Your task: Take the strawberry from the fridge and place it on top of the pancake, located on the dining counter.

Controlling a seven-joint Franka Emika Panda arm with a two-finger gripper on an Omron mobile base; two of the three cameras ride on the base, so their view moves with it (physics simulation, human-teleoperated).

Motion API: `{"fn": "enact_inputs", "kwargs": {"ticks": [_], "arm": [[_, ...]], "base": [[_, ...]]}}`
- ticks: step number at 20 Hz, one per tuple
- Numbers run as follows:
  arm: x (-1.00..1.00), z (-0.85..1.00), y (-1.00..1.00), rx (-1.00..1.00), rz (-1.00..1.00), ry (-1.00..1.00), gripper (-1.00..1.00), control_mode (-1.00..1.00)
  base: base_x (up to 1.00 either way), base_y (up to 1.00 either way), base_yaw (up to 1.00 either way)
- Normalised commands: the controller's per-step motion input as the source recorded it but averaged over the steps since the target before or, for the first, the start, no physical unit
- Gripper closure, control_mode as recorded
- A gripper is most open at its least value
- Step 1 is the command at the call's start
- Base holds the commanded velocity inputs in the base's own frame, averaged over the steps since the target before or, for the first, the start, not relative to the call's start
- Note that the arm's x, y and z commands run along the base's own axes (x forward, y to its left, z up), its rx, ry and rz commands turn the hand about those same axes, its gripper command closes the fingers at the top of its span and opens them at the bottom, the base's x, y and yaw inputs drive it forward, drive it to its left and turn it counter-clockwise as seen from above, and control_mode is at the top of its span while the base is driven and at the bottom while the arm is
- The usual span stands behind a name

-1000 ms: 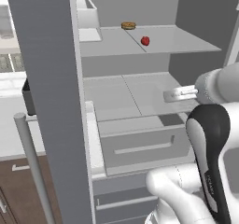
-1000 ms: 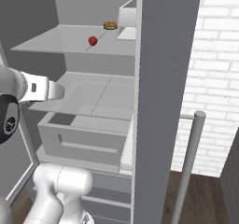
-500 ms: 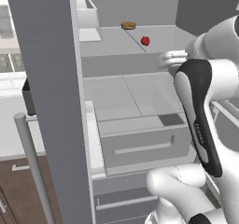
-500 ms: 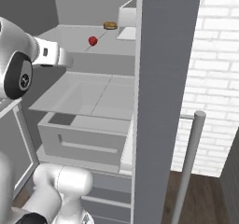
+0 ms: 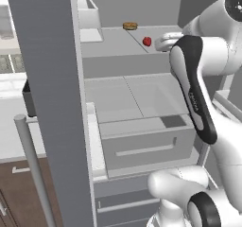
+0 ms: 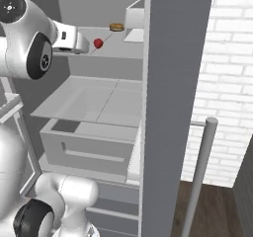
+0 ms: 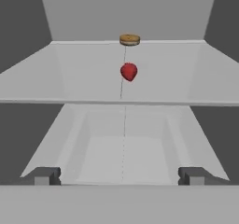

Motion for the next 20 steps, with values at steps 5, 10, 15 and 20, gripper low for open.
{"fn": "enact_inputs", "kwargs": {"ticks": [5,10,15,20], "arm": [[0.7,-0.09,-0.06,0.0,0.0,0.0,-1.0,-1.0],[0.73,-0.22,-0.17,0.0,0.0,0.05,-1.0,-1.0],[0.6,-0.16,-0.04,0.0,0.0,0.0,-1.0,-1.0],[0.65,-0.19,0.0,0.0,0.0,0.0,-1.0,-1.0]], "base": [[0.0,0.0,0.0],[0.0,0.0,0.0],[0.0,0.0,0.0],[0.0,0.0,0.0]]}}
